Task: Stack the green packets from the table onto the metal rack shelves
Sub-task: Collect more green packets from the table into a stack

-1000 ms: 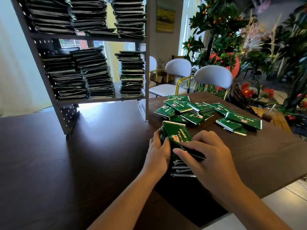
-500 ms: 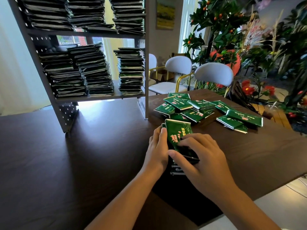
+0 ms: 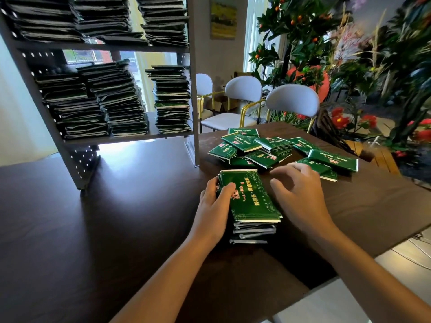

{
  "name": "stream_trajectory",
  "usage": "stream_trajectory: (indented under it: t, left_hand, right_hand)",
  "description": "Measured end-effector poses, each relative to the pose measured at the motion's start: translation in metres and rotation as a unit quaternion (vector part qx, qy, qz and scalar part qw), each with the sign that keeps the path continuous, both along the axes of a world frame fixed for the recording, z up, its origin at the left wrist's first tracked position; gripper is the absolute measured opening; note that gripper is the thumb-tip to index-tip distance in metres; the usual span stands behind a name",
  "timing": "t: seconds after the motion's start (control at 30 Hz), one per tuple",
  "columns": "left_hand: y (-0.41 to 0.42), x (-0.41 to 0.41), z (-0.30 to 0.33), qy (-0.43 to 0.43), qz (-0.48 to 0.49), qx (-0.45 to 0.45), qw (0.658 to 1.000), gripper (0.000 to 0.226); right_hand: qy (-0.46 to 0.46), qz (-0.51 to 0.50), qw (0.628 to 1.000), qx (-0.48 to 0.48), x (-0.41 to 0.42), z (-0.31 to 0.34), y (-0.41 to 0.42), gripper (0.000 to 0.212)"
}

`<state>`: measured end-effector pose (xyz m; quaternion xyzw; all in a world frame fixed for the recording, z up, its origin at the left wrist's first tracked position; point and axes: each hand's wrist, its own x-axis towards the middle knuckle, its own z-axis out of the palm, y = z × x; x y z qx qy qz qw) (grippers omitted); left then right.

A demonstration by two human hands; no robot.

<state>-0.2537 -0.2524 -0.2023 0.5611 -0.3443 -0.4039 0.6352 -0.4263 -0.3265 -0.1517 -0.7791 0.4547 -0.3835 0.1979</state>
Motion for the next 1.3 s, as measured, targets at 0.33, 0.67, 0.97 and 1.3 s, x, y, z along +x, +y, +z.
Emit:
stream_trajectory:
  t: [0.33, 0.67, 0.97, 1.3]
  left_hand:
    - [0.004, -0.001, 0.003, -0.029, -0.007, 0.003, 1.0, 0.075]
    - [0.007, -0.004, 0.008, -0.06, -0.001, 0.019, 0.998, 0.076]
    - [0.008, -0.004, 0.009, -0.066, 0.006, 0.027, 0.997, 0.071]
    - [0.012, -0.006, 0.013, -0.072, -0.003, 0.023, 0.997, 0.081]
  right_hand:
    - [0.327, -0.105, 0.926, 0.157, -0.01, -0.016, -0.105, 0.06]
    - [0.329, -0.022, 0.944, -0.011, -0.002, -0.008, -0.011, 0.039]
    - [0.356, 0.024, 0.934, 0.013, -0.007, 0.002, -0.005, 0.06]
    - [0.341, -0.025, 0.937, -0.076, -0.002, 0.002, -0.015, 0.042]
